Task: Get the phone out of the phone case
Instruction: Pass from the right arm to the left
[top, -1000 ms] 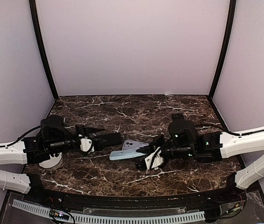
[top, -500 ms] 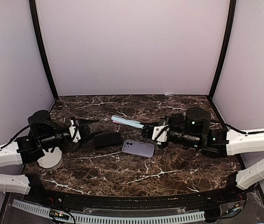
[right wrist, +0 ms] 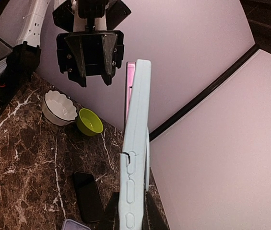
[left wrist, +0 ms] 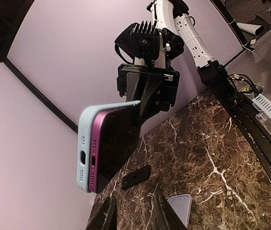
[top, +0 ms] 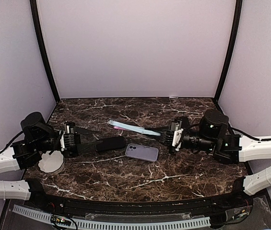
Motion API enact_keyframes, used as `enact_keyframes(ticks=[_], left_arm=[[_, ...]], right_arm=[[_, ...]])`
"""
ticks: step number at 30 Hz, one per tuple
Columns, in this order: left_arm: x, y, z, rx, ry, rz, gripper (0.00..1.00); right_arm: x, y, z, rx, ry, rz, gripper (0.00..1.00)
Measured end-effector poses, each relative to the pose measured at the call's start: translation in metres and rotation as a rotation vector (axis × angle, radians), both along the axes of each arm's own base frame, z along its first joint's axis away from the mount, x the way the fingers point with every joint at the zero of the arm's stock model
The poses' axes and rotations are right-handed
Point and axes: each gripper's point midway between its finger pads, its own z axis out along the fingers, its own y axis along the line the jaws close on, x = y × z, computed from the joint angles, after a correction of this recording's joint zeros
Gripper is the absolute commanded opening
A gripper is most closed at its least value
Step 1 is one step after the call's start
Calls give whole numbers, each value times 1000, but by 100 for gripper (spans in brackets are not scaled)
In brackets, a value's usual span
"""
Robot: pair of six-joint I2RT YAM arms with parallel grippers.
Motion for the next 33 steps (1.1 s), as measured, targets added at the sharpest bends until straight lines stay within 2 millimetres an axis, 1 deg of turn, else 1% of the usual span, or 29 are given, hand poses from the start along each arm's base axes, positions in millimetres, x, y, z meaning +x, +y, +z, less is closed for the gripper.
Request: enact_keyframes(ticks=[6, 14, 24, 33], left_arm=[[-9, -1, 1, -4, 16, -50, 28], [-17, -2, 1, -7, 40, -97, 28], [-23, -2, 0, -6, 69, -138, 27], [-29, -5, -6, 10, 85, -183, 27]], right_arm=[[-16, 0, 3, 27, 37, 91, 0], [-29, 1, 3, 31, 65, 169, 0], [-38, 4, 6, 32, 79, 225, 0], [-42, 7, -2, 1, 113, 258, 0]])
